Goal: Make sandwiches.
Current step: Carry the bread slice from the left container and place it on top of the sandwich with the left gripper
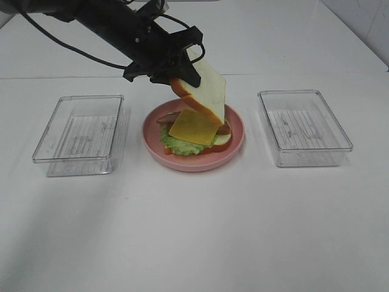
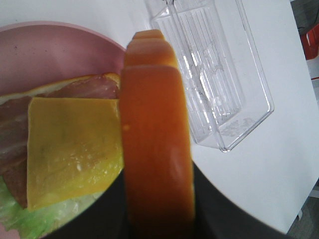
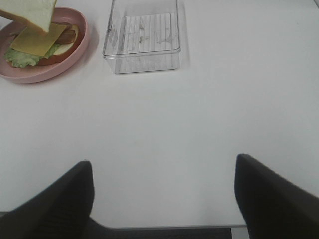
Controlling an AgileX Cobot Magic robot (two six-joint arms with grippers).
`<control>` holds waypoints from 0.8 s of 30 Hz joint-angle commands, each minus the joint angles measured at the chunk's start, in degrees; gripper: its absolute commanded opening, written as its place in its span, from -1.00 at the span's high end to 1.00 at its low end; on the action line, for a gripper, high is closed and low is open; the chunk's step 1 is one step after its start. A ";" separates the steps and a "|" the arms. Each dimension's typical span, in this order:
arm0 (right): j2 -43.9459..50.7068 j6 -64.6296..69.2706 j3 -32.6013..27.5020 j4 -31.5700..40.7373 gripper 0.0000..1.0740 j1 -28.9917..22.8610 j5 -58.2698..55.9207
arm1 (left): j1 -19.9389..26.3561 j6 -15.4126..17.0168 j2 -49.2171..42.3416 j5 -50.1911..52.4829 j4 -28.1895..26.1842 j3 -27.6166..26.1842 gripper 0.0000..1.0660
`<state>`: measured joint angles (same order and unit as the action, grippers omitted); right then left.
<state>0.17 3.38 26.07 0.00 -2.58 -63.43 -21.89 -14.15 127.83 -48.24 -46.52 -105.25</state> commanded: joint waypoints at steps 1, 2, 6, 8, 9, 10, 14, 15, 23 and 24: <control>1.66 -0.97 -0.29 0.00 -0.40 0.00 0.46 | -0.11 -2.35 1.72 1.66 -3.90 0.34 1.00; 1.66 -0.97 -0.29 0.00 -0.40 0.00 0.46 | -0.11 -2.35 1.72 1.66 -3.90 0.34 1.00; 1.66 -0.97 -0.29 0.00 -0.40 0.00 0.46 | -0.11 -2.35 3.67 2.01 -4.01 0.34 1.00; 1.66 -0.97 -0.29 0.00 -0.40 0.00 0.46 | -0.11 -2.35 3.95 2.06 -4.13 0.34 1.00; 1.66 -0.97 -0.29 0.00 -0.40 0.00 0.46 | -0.11 -2.75 4.81 2.23 -4.41 0.34 1.00; 1.66 -0.97 -0.29 0.00 -0.40 0.00 0.46 | -0.11 -2.75 4.81 2.23 -4.41 0.34 1.00; 1.66 -0.97 -0.29 0.00 -0.40 0.00 0.46 | -0.11 -3.15 6.25 2.12 -4.70 0.34 1.00; 1.66 -0.97 -0.29 0.00 -0.40 0.00 0.46 | -0.11 -3.15 6.25 2.12 -4.70 0.34 1.00; 1.66 -0.97 -0.29 0.00 -0.40 0.00 0.46 | -0.11 -2.92 6.93 2.18 -4.07 0.34 0.98; 1.66 -0.97 -0.29 0.00 -0.40 0.00 0.46 | 0.06 -2.86 6.93 2.01 -4.07 0.34 0.82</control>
<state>0.17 3.38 26.07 0.00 -2.58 -63.43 -21.89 -16.84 134.36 -45.89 -50.94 -105.25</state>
